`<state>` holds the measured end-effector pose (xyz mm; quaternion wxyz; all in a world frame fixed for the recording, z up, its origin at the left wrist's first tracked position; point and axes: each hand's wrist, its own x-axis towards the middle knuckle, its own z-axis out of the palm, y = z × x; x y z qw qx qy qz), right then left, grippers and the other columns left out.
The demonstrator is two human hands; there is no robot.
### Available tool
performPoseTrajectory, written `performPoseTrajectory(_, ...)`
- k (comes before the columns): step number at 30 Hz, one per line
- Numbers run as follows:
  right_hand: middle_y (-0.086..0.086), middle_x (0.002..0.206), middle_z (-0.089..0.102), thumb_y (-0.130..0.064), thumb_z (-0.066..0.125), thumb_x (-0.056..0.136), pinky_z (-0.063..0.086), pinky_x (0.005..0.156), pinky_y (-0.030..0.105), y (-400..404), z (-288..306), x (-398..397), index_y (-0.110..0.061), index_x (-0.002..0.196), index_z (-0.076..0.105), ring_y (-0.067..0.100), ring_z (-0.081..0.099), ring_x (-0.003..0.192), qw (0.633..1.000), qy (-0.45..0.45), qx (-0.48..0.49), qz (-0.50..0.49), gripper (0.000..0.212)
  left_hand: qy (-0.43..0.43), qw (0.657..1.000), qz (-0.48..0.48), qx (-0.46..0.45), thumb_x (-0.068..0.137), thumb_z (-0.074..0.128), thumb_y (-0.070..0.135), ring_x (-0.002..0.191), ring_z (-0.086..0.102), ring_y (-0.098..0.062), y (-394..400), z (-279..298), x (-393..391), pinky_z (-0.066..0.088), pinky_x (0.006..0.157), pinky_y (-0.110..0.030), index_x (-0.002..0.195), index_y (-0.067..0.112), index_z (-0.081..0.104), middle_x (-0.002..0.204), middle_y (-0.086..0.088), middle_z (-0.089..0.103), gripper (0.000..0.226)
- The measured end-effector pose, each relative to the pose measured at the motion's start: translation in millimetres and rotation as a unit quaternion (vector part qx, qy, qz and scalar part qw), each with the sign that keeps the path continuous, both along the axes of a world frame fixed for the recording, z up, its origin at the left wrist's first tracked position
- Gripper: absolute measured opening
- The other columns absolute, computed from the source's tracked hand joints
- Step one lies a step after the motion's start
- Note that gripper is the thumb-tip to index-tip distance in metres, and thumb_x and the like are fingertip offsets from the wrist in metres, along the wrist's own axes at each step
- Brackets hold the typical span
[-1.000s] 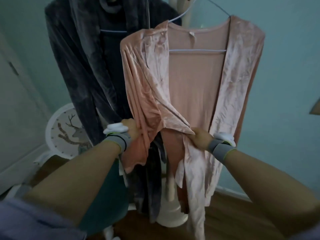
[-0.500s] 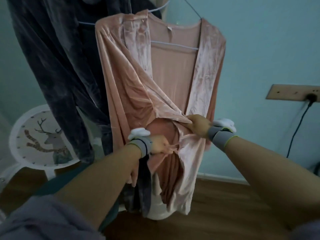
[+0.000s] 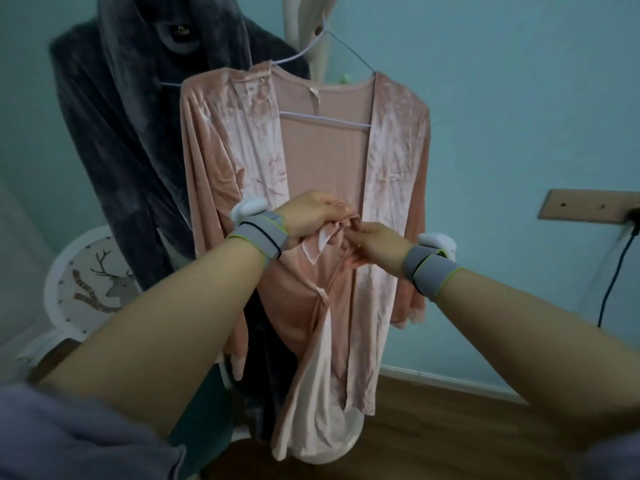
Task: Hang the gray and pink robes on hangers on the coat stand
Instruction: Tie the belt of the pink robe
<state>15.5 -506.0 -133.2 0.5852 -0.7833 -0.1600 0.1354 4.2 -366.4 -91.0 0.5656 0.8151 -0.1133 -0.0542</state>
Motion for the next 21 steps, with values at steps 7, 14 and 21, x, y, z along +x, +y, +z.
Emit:
performPoseTrajectory(7,-0.001,0.034,0.050,-0.009,0.040,0.093,0.034,0.043,0.023,-35,24,16,-0.007,0.061,0.049,0.012,0.044,0.029,0.987,-0.005,0.124,-0.098,0.033,0.097,0.957,0.042,0.269,0.084,0.064,0.018,0.071,0.062,-0.005,-6,-75,-11,0.047,0.055,-0.016,0.106,0.020,0.062,0.089,0.002,0.061,0.022)
performPoseTrajectory(14,-0.001,0.032,0.050,-0.013,0.043,0.093,0.036,0.040,0.018,-49,47,18,-0.006,0.059,0.050,0.011,0.044,0.026,0.986,-0.005,0.163,-0.045,0.035,0.021,0.965,0.262,0.017,0.087,0.062,0.014,0.076,0.047,-0.013,-65,-137,8,0.037,0.063,-0.010,0.085,0.018,0.047,0.075,0.009,0.046,0.016)
performPoseTrajectory(21,0.005,0.058,0.050,-0.008,0.041,0.091,0.038,0.046,0.022,-75,35,33,-0.013,0.071,0.052,0.014,0.049,0.043,0.990,-0.028,0.107,-0.087,0.024,0.056,0.964,0.260,0.025,0.093,0.052,0.025,0.040,0.046,-0.005,-68,-138,12,0.032,0.038,-0.014,0.059,0.014,0.048,0.039,0.007,0.051,0.036)
